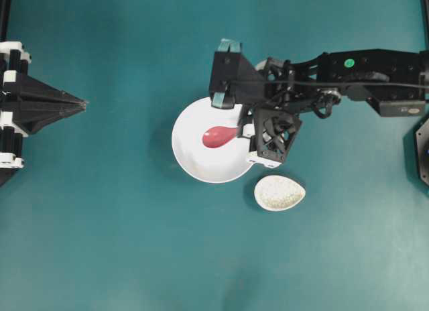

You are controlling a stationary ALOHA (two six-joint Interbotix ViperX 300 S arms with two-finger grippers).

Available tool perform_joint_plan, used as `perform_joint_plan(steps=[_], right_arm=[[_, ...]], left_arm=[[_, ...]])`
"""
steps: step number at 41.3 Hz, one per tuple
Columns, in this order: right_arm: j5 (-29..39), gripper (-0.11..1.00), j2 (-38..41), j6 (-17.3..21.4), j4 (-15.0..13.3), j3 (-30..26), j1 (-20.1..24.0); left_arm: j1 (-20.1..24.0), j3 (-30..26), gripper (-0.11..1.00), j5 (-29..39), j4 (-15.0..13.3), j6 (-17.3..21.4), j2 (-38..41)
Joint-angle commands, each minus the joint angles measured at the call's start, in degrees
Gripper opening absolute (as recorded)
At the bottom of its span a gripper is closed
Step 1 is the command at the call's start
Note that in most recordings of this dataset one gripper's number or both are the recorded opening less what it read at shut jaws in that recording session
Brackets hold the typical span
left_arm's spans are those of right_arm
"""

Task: Scoop the yellow hexagonal prism block from the bowl with a spoon using the right arm.

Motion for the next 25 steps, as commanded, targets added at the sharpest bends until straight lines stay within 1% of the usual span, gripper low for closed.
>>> perform_joint_plan(steps=[1,5,9,25], right_arm=[[2.1,0.23,-1.7,1.4,0.2,-1.6,-0.4],[3.7,0.23,-1.7,2.5,0.1,-1.6,-0.4],[5.0,0.23,-1.6,2.7,0.1,-1.6,-0.5],[5.1,0.23,2.7,2.6,0.1,-1.6,-0.4]], left_arm=[[0.0,-0.8,0.01,-0.4,0.0,0.0,0.5],[0.0,-0.9,0.01,-0.3,0.0,0.1,0.4],[0.0,-0.9,0.01,-0.4,0.1,0.1,0.5],[0.0,-0.9,0.01,-0.4,0.1,0.0,0.4]])
